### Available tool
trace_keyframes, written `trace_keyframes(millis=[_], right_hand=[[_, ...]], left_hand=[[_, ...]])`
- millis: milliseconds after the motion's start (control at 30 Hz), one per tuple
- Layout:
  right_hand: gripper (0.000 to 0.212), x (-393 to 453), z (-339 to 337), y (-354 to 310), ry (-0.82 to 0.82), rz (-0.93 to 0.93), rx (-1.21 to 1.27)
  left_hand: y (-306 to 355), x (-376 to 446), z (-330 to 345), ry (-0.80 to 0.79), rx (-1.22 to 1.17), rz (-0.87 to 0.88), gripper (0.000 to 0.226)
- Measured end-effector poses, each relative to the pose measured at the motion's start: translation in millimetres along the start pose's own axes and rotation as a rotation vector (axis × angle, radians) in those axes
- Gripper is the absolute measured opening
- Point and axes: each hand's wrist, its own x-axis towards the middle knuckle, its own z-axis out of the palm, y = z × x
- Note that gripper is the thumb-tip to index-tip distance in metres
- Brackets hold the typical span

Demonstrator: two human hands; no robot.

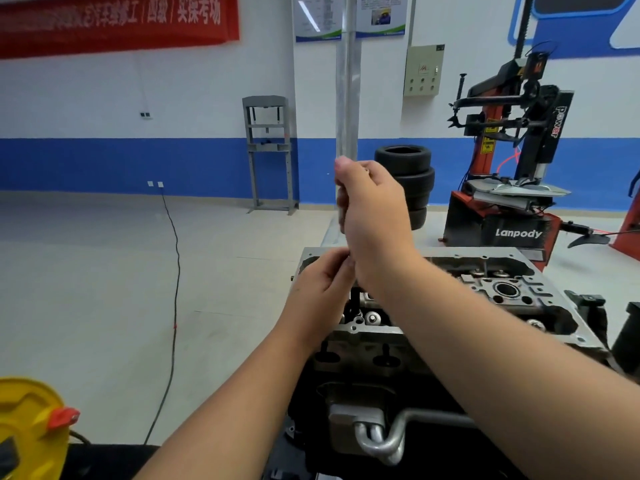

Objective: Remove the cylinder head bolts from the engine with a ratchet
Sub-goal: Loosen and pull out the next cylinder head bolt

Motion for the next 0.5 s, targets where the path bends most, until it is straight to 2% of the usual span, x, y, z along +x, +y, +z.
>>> trace_keyframes(millis=[67,133,167,233,300,333,400,433,500], right_hand=[[0.03,-7,8,5,0.092,-0.084,-0.098],[0.033,-6,7,4,0.066,-0.077,-0.081],[0.034,-1,3,1,-0.003,-0.016,-0.018],[0.041,12,-12,-7,-0.259,0.159,0.129],[0.043,22,-25,-13,-0.455,0.258,0.173],[0.042,22,-28,-14,-0.49,0.266,0.171],[0.041,20,-25,-12,-0.416,0.255,0.174],[0.039,14,-20,-9,-0.317,0.208,0.166],[0.033,1,-7,-1,-0.069,0.042,0.089]], left_hand=[[-1,0,-1,-0.005,0.006,0.004,0.052],[-3,0,-1,0.0,-0.022,0.004,0.052],[-3,0,0,0.004,-0.063,-0.002,0.042],[-3,2,0,0.011,-0.113,-0.048,0.013],[-4,2,1,-0.002,-0.096,-0.064,0.01],[-5,2,2,-0.021,-0.077,-0.058,0.01],[-3,0,3,-0.05,-0.044,-0.036,0.011],[-2,-1,3,-0.052,-0.037,-0.026,0.01],[3,-2,2,-0.039,-0.01,0.01,0.023]])
